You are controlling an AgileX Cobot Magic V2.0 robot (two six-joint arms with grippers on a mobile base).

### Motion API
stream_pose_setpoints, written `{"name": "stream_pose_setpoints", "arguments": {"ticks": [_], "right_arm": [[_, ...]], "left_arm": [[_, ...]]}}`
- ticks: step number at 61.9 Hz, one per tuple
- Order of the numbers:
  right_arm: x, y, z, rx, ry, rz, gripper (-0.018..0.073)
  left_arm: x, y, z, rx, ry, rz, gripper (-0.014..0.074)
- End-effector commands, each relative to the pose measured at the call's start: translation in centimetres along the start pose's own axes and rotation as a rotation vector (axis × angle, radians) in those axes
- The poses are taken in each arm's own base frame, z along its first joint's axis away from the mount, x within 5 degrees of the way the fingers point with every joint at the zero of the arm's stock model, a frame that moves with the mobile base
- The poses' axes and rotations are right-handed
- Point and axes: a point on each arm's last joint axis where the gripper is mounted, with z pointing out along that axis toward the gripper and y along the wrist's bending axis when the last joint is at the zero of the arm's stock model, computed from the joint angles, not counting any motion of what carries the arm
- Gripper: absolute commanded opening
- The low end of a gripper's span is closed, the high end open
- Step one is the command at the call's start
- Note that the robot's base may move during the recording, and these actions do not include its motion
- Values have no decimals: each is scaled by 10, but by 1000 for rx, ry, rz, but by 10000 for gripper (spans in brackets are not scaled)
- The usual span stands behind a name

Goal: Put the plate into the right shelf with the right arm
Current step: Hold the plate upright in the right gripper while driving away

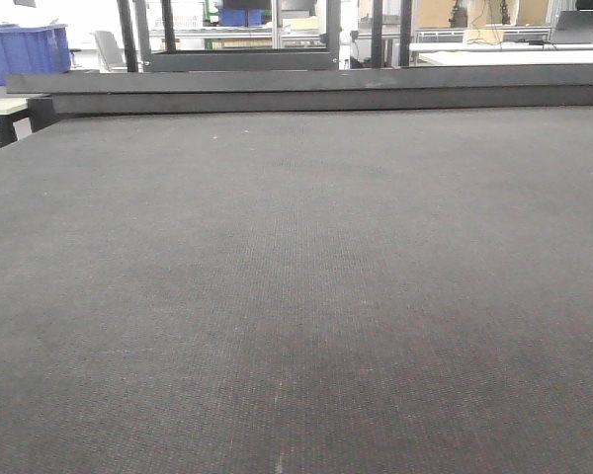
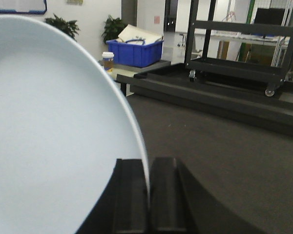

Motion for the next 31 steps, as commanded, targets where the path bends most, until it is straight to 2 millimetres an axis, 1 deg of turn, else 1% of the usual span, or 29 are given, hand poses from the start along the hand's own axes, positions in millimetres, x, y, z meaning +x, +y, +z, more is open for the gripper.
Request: {"name": "stream_pose_setpoints", "arguments": {"ticks": [1,8,18,26,31], "right_arm": [[-5,-3,-8,41,-169,0,55],[7,-5,-11,68,-250,2,55],[21,-11,-4,111,-323,8,55],[30,-13,-1,124,-329,11,55],[30,-13,0,123,-324,11,55]], "left_arm": [[-6,0,0,6,-86,-9,-47],[-6,0,0,6,-86,-9,-47],[-6,0,0,6,-86,-9,-47],[-6,0,0,6,-86,-9,-47],[-6,0,0,6,-86,-9,-47]]}}
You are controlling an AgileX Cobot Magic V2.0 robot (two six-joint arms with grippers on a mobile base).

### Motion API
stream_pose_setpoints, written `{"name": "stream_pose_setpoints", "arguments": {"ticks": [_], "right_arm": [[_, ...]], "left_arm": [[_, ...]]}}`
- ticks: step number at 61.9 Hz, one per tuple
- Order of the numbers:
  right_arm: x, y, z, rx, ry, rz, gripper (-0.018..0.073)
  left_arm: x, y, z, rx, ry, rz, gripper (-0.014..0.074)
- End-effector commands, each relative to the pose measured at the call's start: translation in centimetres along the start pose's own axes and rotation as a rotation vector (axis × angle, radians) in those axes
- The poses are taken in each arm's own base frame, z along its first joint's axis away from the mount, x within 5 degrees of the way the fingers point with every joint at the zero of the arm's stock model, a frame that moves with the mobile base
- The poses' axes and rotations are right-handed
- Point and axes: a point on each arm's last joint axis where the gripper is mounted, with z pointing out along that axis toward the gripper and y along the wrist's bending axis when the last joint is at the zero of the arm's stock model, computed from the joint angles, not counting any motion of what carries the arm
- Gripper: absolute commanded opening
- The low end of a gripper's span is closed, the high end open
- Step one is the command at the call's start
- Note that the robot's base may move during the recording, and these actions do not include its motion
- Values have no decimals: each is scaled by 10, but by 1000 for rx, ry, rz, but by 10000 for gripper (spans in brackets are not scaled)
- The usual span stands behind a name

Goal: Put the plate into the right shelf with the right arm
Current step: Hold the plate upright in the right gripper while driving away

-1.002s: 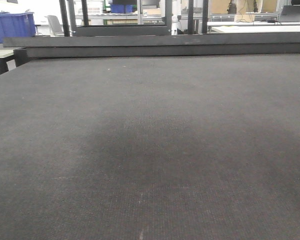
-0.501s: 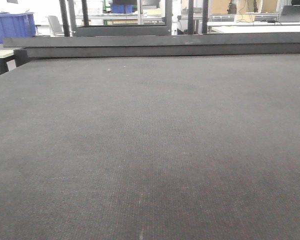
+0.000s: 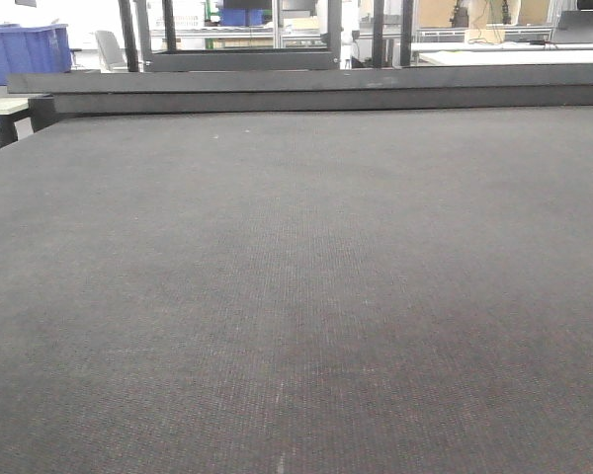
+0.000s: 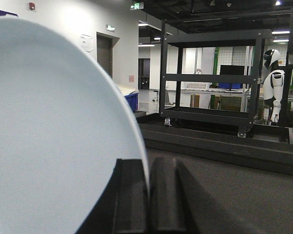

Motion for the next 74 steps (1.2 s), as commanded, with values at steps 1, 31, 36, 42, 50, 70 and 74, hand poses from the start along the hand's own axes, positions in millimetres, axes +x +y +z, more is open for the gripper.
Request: {"name": "stream_pose_setpoints", "arguments": {"ticks": [1,31,36,42,50,70,74], "right_arm": [[-17,-2,0,30,-120,2,55],[-17,-2,0,30,-120,2,55],[-17,-2,0,30,-120,2,55],[-17,-2,0,30,-120,2,55],[-17,-2,0,30,-120,2,55],[-17,-2,0,30,-120,2,55],[-17,-2,0,30,-120,2,55]], "left_arm": [[-6,0,0,6,-86,-9,-47],[-6,0,0,6,-86,-9,-47],[-6,0,0,6,-86,-9,-47],[-6,0,0,6,-86,-9,-47],[-6,0,0,6,-86,-9,-47],[-6,0,0,6,-86,-9,-47],[-6,0,0,6,-86,-9,-47]]}}
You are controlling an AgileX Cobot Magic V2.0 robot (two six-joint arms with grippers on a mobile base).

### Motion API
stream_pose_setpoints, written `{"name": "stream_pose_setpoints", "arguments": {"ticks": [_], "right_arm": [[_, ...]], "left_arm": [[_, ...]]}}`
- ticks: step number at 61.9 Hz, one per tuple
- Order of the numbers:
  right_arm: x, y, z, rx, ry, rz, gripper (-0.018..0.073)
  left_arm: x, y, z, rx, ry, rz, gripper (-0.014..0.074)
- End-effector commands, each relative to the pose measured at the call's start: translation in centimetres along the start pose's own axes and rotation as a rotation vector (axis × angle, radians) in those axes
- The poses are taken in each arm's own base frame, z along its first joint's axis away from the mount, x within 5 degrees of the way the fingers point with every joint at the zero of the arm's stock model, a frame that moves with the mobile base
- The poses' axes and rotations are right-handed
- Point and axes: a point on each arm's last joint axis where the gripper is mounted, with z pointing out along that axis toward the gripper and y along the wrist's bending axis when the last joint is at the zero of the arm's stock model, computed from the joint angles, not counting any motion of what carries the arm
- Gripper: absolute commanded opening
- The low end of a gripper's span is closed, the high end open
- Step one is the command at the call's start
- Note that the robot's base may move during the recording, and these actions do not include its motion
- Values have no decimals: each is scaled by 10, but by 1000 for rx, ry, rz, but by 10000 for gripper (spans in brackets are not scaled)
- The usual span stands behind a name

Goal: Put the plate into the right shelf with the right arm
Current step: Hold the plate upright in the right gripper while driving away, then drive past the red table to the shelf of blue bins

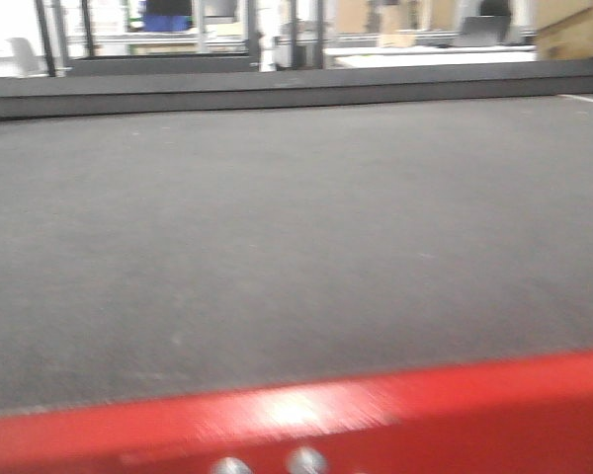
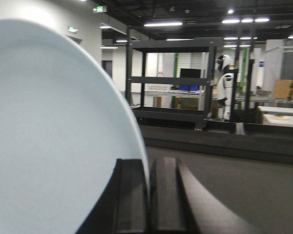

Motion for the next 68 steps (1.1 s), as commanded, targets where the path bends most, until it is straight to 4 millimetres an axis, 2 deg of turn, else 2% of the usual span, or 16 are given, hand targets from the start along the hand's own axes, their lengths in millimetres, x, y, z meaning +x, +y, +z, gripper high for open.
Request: {"name": "stream_pose_setpoints", "arguments": {"ticks": [1,68], "right_arm": [[-18,-2,0,27,-115,0,55],[-18,-2,0,25,-116,1,55]], "left_arm": [[-6,0,0,6,-86,-9,-47],[-6,0,0,6,-86,-9,-47]]}}
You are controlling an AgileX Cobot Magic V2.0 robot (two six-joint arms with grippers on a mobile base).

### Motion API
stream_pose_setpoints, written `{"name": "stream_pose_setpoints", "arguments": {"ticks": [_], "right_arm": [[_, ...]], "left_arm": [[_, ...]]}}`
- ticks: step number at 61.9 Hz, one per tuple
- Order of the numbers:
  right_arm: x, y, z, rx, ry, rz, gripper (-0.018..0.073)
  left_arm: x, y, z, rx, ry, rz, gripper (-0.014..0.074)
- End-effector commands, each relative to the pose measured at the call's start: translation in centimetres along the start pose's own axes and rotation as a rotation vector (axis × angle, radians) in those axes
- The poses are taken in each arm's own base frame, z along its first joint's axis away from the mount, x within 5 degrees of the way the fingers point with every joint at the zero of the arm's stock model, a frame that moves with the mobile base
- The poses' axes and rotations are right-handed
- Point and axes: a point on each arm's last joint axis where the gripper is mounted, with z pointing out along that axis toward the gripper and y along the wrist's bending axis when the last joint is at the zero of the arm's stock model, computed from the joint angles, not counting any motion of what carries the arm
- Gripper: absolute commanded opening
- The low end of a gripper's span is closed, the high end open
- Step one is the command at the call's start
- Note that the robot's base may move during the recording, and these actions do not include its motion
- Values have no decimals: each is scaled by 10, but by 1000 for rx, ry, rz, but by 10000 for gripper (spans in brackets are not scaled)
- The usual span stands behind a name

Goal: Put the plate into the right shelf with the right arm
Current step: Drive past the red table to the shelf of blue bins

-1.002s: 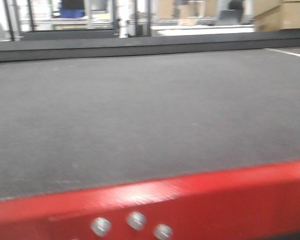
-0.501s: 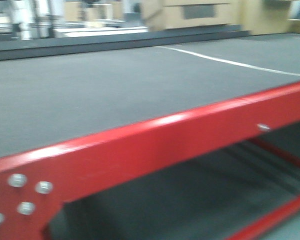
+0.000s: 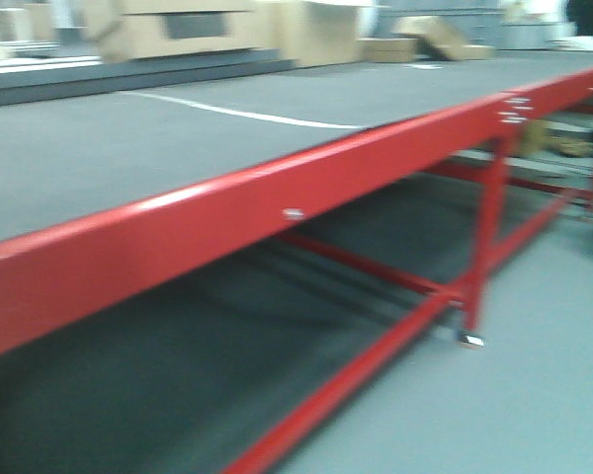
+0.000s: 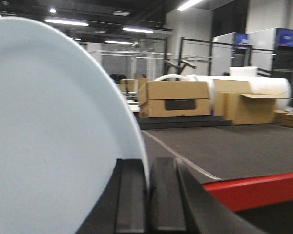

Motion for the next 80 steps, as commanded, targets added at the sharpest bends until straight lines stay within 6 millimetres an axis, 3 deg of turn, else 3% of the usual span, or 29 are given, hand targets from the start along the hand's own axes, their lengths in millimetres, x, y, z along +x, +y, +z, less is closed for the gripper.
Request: {"name": "stream_pose_setpoints", "arguments": {"ticks": [1,80], "right_arm": [[-17,-2,0,24,-111,1,55],[-17,-2,0,24,-111,1,55]], "left_arm": [[-6,0,0,6,-86,-9,-47],[-6,0,0,6,-86,-9,-47]]}}
